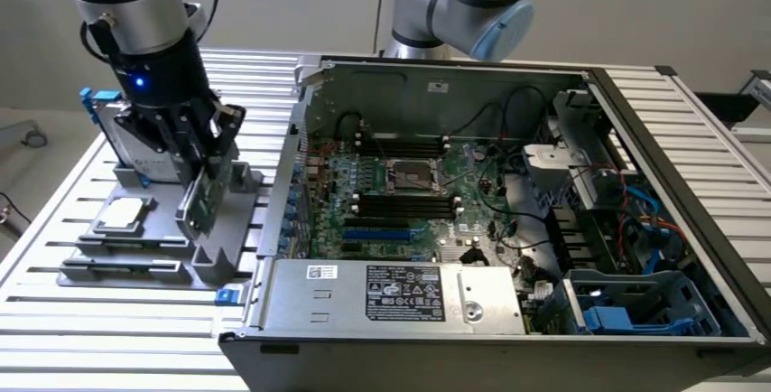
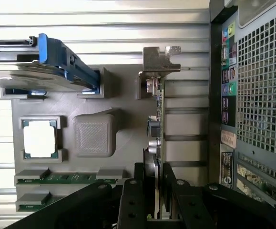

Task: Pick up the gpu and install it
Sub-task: 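Pick up the gpu and move the gpu toward the slot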

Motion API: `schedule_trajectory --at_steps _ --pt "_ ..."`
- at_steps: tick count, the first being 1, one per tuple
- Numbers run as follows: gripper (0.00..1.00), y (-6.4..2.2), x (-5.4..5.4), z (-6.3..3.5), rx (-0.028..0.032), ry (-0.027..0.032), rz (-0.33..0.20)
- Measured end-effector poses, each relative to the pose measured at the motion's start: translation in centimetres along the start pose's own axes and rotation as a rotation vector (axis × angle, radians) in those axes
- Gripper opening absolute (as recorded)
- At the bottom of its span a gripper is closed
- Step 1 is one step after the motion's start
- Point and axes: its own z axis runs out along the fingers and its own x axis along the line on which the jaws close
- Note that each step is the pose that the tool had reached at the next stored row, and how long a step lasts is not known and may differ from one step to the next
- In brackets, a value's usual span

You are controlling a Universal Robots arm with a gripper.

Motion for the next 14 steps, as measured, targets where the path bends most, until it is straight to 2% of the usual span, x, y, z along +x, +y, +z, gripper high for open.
schedule_trajectory --at_steps 10,14 --pt "0.26 0.06 -0.1 -4.55 0.0001 0.0 0.0" --pt "0.26 0.12 -0.8 -6.38 0.0 0.0012 0.0"
